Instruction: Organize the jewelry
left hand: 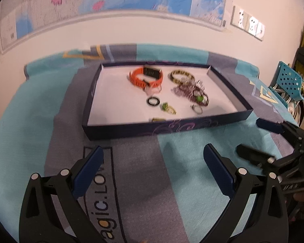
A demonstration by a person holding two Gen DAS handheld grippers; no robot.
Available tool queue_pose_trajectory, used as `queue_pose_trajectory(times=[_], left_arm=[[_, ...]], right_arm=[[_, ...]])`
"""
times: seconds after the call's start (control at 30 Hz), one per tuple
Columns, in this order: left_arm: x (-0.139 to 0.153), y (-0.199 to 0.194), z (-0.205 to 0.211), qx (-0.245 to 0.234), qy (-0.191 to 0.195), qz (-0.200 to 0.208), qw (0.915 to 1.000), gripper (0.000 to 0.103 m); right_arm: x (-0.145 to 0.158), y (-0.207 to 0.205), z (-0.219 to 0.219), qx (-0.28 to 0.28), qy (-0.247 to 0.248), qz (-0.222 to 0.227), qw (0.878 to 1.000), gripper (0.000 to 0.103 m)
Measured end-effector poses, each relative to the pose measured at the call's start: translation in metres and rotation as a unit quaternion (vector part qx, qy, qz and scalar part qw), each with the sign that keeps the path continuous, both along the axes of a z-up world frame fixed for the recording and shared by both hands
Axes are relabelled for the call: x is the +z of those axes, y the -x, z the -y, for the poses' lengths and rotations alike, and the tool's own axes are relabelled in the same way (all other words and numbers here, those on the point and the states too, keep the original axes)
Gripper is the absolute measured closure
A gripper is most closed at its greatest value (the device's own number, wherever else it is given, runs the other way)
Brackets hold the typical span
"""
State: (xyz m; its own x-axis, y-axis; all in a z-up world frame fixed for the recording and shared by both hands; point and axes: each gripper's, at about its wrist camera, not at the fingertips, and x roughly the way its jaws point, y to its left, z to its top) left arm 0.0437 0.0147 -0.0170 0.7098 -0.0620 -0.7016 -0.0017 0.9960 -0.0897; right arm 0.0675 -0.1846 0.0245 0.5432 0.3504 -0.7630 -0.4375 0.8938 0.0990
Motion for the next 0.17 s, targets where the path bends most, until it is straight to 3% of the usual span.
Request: queue_pose_trajectory(times=[0.17], left_arm=[[-0.009, -0.001, -0.02, 0.018, 0.005, -0.015, 0.9997, 0.006]], right_arm=[[-0.01, -0.029, 0.059, -0.058, 0.053, -0.018, 0.997, 0.007]])
